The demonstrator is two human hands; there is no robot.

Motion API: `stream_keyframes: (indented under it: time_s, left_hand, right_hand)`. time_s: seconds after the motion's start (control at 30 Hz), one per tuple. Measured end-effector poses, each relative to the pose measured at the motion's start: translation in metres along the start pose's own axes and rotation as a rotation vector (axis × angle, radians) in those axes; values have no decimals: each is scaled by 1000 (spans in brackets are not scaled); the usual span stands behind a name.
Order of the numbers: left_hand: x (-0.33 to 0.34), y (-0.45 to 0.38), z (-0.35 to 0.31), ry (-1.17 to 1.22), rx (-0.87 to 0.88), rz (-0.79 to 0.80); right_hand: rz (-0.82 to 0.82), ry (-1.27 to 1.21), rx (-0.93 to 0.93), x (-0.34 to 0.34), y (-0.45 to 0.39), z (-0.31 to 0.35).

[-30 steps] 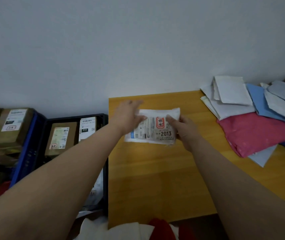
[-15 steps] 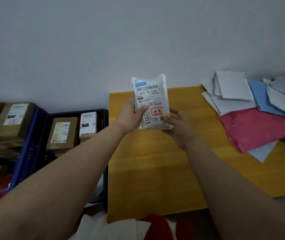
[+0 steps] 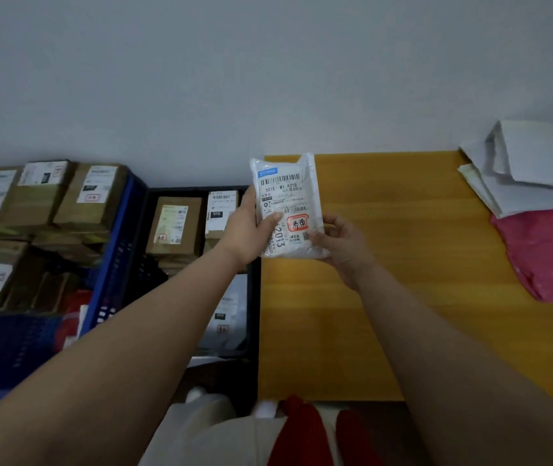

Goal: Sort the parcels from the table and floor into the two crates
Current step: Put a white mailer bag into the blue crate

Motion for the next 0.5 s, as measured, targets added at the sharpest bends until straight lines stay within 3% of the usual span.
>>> stream_keyframes:
  time_s: [0.33, 0.5]
  left_hand:
    - [-125, 51, 121, -61, -34, 9]
    - [-224, 97, 211, -216, -176, 30]
  right_hand:
    - [-69, 596, -120, 179, -26, -59]
    - [-101, 826, -91, 303, -47, -119]
Point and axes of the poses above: each hand's wrist, its own y-axis away from the middle knuckle, its own x-axis out of the palm, z = x × y, the point moved 4 cm from there along -y, towards the middle knuckle, and after that the axes turned 11 degrees about x, right-handed, at the moved point
